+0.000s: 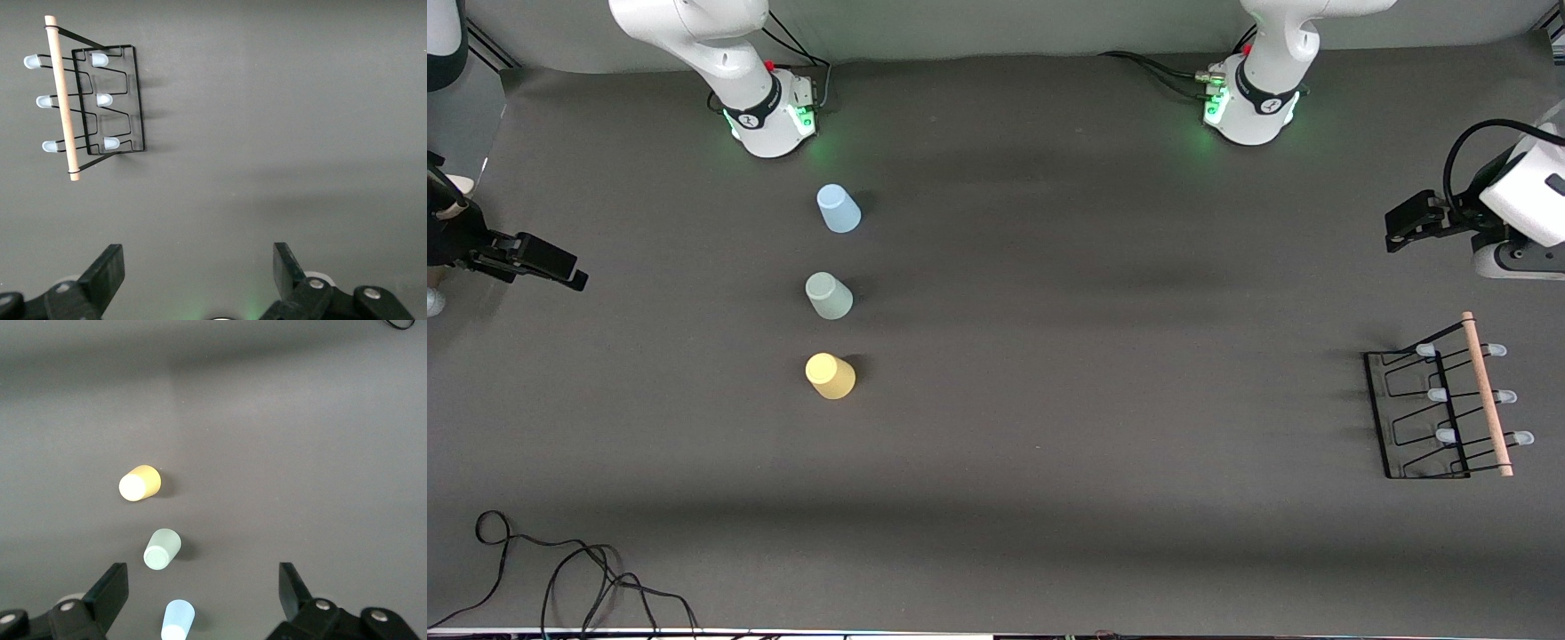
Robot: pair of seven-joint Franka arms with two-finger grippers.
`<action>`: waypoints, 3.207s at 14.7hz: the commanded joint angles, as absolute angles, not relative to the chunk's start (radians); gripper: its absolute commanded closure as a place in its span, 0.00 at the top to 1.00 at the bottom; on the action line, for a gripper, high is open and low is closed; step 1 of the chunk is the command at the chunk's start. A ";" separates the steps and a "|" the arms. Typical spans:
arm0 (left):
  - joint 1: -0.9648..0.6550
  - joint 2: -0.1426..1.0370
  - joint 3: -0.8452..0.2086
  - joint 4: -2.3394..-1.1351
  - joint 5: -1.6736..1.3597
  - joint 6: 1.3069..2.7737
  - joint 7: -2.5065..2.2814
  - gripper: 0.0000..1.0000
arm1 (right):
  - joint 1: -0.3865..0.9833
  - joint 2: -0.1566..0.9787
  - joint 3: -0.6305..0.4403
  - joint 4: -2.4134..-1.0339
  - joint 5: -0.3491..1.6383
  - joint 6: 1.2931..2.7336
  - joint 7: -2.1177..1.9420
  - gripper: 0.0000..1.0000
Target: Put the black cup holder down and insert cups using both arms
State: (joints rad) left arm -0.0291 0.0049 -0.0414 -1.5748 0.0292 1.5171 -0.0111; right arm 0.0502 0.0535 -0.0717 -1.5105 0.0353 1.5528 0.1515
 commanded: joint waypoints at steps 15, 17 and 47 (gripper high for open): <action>-0.026 0.029 -0.040 -1.560 0.043 1.542 -0.015 0.99 | 0.037 0.067 -0.069 -1.486 0.026 1.536 0.130 1.00; -0.028 0.034 -0.038 -1.560 0.043 1.548 -0.017 0.99 | 0.038 0.067 -0.067 -1.486 0.026 1.536 0.127 1.00; 0.168 0.280 -0.034 -1.540 0.089 1.888 0.101 1.00 | 0.038 0.067 -0.067 -1.489 0.026 1.536 0.124 1.00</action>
